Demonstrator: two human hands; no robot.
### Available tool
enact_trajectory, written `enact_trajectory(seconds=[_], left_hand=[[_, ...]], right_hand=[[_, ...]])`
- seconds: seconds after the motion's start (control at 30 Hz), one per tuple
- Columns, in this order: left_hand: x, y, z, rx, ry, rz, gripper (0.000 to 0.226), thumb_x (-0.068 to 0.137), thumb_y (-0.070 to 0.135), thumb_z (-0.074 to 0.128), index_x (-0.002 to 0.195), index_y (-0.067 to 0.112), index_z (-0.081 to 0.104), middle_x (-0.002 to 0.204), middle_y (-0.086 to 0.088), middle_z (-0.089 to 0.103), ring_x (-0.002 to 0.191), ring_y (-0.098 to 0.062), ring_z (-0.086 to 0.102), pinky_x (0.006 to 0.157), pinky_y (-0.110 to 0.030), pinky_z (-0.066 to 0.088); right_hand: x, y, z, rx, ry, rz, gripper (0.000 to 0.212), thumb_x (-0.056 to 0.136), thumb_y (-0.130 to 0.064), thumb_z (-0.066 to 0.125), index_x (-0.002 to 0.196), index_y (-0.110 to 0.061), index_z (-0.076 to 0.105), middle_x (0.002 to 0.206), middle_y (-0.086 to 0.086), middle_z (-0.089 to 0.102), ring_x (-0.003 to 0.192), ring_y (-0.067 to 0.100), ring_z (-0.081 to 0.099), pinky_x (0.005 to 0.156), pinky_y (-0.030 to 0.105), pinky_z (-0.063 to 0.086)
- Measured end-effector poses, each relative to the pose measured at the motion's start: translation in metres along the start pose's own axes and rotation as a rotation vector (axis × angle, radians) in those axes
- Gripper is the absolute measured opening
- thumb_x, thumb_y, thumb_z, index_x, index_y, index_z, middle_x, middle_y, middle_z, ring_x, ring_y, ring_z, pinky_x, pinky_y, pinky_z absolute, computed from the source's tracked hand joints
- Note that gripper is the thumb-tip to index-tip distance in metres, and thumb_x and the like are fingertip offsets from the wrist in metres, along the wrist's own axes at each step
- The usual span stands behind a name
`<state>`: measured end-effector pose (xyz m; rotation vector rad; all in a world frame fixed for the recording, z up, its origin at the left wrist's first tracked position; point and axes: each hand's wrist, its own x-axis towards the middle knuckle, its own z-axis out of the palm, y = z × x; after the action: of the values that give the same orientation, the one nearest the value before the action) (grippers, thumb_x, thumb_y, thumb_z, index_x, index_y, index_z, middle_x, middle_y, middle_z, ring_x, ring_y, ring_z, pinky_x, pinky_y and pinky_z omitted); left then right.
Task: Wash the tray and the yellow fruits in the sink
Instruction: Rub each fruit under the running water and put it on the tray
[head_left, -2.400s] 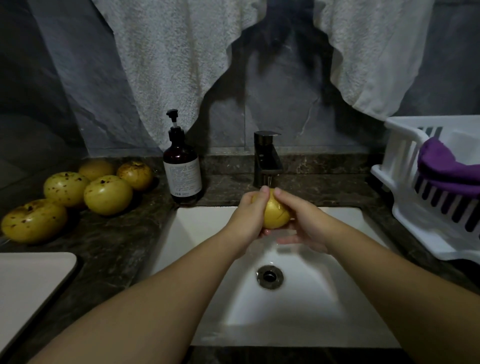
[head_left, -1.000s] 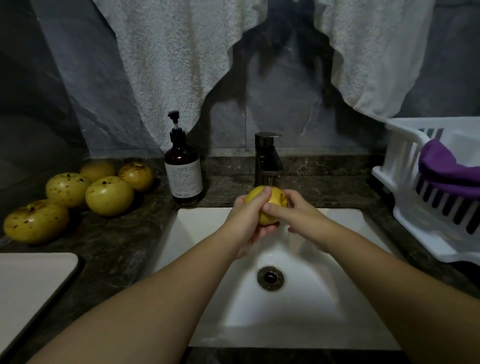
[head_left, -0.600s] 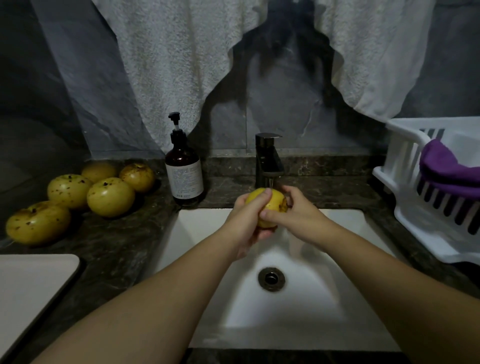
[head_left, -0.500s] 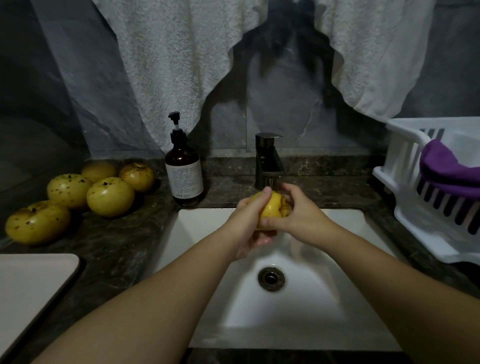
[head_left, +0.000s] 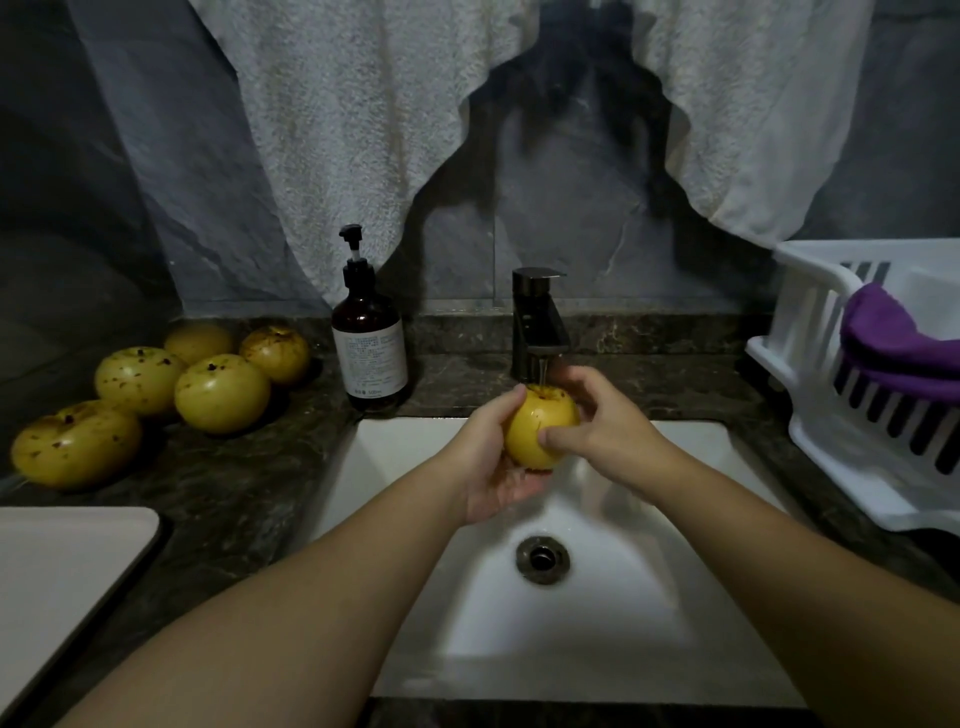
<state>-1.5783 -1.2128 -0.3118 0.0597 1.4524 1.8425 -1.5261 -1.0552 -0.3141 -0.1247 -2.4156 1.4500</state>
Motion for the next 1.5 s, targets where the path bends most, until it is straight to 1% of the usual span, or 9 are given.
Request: enact_trajectory(seconds=[0.27, 0.5, 0.67, 0.8, 1.0, 1.13, 1.23, 1.37, 1.5], left_hand=[[-0.001, 0.001, 0.000, -0.136, -0.009, 0.082, 0.030, 0.102, 0.036, 0.056, 0.110, 0.010, 0.068, 0.082, -0.011, 0.078, 0.076, -0.023, 0.075, 0.072, -0.036, 0.063], [-0.003, -0.002, 0.002, -0.090, 0.011, 0.068, 0.025, 0.101, 0.032, 0.059, 0.110, 0.011, 0.066, 0.097, -0.014, 0.067, 0.075, -0.022, 0.072, 0.060, -0.033, 0.063], [-0.003, -0.001, 0.001, -0.101, 0.015, 0.094, 0.027, 0.102, 0.035, 0.059, 0.115, 0.012, 0.067, 0.106, -0.014, 0.066, 0.091, -0.024, 0.069, 0.069, -0.035, 0.064], [-0.005, -0.001, 0.000, -0.110, 0.002, 0.097, 0.028, 0.102, 0.034, 0.059, 0.118, 0.012, 0.067, 0.105, -0.014, 0.068, 0.087, -0.024, 0.071, 0.064, -0.035, 0.064], [-0.005, 0.000, 0.002, -0.150, 0.001, 0.112, 0.026, 0.104, 0.034, 0.057, 0.113, 0.012, 0.067, 0.090, -0.012, 0.077, 0.082, -0.023, 0.072, 0.071, -0.034, 0.064], [-0.004, -0.002, 0.001, -0.080, 0.025, 0.119, 0.026, 0.103, 0.036, 0.058, 0.116, 0.014, 0.065, 0.105, -0.012, 0.066, 0.086, -0.020, 0.068, 0.074, -0.032, 0.063], [-0.004, -0.002, 0.003, -0.082, 0.033, 0.116, 0.028, 0.103, 0.037, 0.057, 0.118, 0.014, 0.066, 0.104, -0.011, 0.066, 0.086, -0.020, 0.068, 0.071, -0.032, 0.063], [-0.002, -0.002, 0.002, -0.017, 0.054, 0.111, 0.034, 0.102, 0.044, 0.058, 0.118, 0.015, 0.066, 0.105, -0.010, 0.065, 0.086, -0.019, 0.064, 0.076, -0.031, 0.059], [-0.002, -0.001, 0.003, 0.005, 0.031, 0.106, 0.056, 0.097, 0.058, 0.060, 0.128, 0.012, 0.063, 0.101, -0.012, 0.068, 0.076, -0.019, 0.069, 0.065, -0.029, 0.058]], right_hand=[[-0.003, -0.004, -0.002, -0.322, -0.014, -0.075, 0.051, 0.090, -0.048, 0.070, 0.138, -0.050, 0.055, 0.127, -0.016, 0.042, 0.117, 0.010, 0.048, 0.098, 0.034, 0.045], [-0.003, -0.005, -0.005, -0.411, -0.003, -0.082, 0.034, 0.085, -0.046, 0.074, 0.112, -0.042, 0.054, 0.113, -0.014, 0.050, 0.101, 0.007, 0.053, 0.076, 0.027, 0.044], [-0.004, -0.006, -0.005, -0.416, -0.025, -0.105, 0.040, 0.090, -0.045, 0.070, 0.127, -0.045, 0.054, 0.122, -0.013, 0.049, 0.109, 0.010, 0.052, 0.086, 0.032, 0.046], [-0.003, -0.008, -0.004, -0.442, -0.008, -0.115, 0.032, 0.087, -0.045, 0.071, 0.113, -0.044, 0.050, 0.113, -0.014, 0.050, 0.100, 0.008, 0.053, 0.073, 0.027, 0.043], [-0.005, -0.008, 0.000, -0.464, -0.053, -0.108, 0.060, 0.083, -0.048, 0.076, 0.135, -0.043, 0.045, 0.131, -0.014, 0.043, 0.111, 0.009, 0.051, 0.090, 0.033, 0.049], [-0.004, -0.006, 0.000, -0.446, -0.021, -0.088, 0.055, 0.079, -0.049, 0.080, 0.120, -0.042, 0.044, 0.121, -0.015, 0.047, 0.099, 0.003, 0.052, 0.075, 0.028, 0.046], [-0.005, -0.005, 0.000, -0.454, -0.031, -0.101, 0.059, 0.080, -0.048, 0.079, 0.129, -0.043, 0.046, 0.123, -0.017, 0.043, 0.107, 0.007, 0.051, 0.082, 0.030, 0.045], [-0.004, -0.006, 0.001, -0.462, 0.012, -0.066, 0.056, 0.076, -0.052, 0.081, 0.116, -0.043, 0.043, 0.115, -0.016, 0.048, 0.096, 0.004, 0.053, 0.070, 0.026, 0.042], [-0.004, -0.004, 0.005, -0.470, -0.070, -0.068, 0.094, 0.069, -0.048, 0.087, 0.145, -0.041, 0.032, 0.141, -0.010, 0.037, 0.112, 0.008, 0.048, 0.089, 0.029, 0.046]])
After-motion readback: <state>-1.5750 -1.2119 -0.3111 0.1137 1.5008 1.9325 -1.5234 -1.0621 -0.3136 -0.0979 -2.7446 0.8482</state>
